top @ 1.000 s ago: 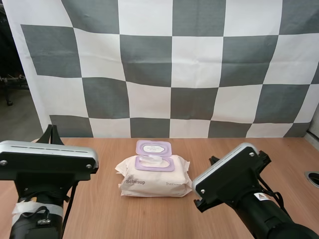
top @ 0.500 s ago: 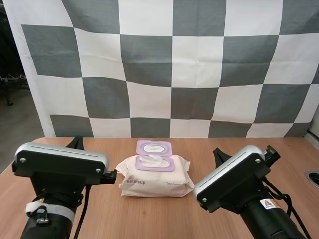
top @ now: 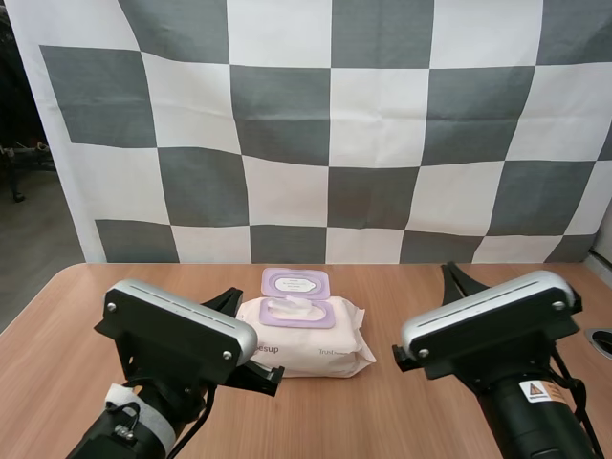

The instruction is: Open the wet wipes lid

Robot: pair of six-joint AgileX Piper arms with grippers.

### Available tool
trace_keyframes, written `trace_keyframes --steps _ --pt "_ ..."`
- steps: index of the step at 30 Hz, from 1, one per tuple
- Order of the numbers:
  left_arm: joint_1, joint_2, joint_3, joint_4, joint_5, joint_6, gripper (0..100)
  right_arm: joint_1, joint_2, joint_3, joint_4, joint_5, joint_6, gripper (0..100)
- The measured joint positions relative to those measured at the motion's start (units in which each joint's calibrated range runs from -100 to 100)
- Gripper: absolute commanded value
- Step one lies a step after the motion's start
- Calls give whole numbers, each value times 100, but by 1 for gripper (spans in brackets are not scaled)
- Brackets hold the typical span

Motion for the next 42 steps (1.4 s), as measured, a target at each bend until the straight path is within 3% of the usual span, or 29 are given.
trace_keyframes --steps 4,11,12,13,14,17,27,36,42 --pt "0 0 0 678 -64 -592 0 11 0 0 -25 -290 592 0" --pt "0 0 0 1247 -64 -1086 0 18 0 0 -220 -131 867 0" --pt "0 0 0 1355 -64 -1184 0 18 0 0 -377 33 1058 0" --pt "0 0 0 1997 -64 -1710 0 18 0 0 -918 392 1365 0" --pt "0 0 0 2143 -64 -1868 0 18 0 0 -1638 1118 2147 0" --pt "0 0 0 3076 -64 -2644 0 18 0 0 -2204 1447 2611 0" --pt "0 0 0 4746 -107 -4137 0 18 0 0 -3953 1406 4167 0" --pt "0 0 0 6275 -107 -5473 0 18 0 0 -4702 1950 5505 0" --pt "0 0 0 7013 -107 -6373 0 18 0 0 -4756 2133 6231 0"
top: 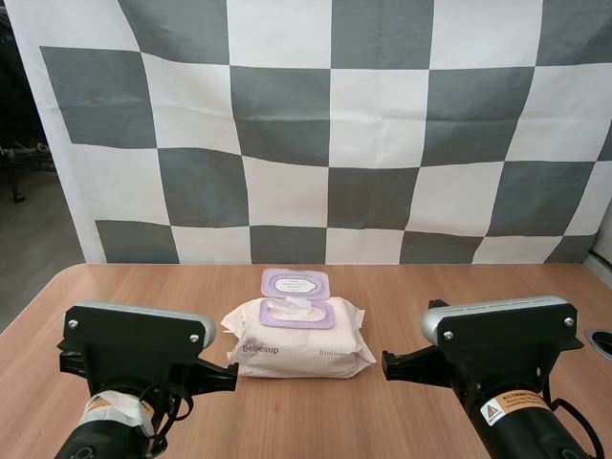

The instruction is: Open the wet wipes lid

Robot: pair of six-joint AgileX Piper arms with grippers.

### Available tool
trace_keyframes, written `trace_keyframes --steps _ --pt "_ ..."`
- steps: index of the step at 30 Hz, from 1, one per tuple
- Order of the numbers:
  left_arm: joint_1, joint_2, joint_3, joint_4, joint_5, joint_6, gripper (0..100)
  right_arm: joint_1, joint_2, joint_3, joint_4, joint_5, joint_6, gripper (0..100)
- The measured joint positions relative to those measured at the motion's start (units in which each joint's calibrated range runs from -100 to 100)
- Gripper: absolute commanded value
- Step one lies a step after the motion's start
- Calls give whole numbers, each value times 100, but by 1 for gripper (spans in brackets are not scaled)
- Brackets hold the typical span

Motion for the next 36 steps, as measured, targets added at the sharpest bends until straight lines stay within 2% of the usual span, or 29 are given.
trace_keyframes --steps 7,22,29,36 --pt "0 0 0 30 0 -723 0 0 0 0 190 -127 323 0" --pt "0 0 0 18 0 -744 0 0 0 0 191 -285 323 0" --pt "0 0 0 18 0 -744 0 0 0 0 191 320 323 0" --pt "0 0 0 18 0 -744 0 0 0 0 226 320 323 0"
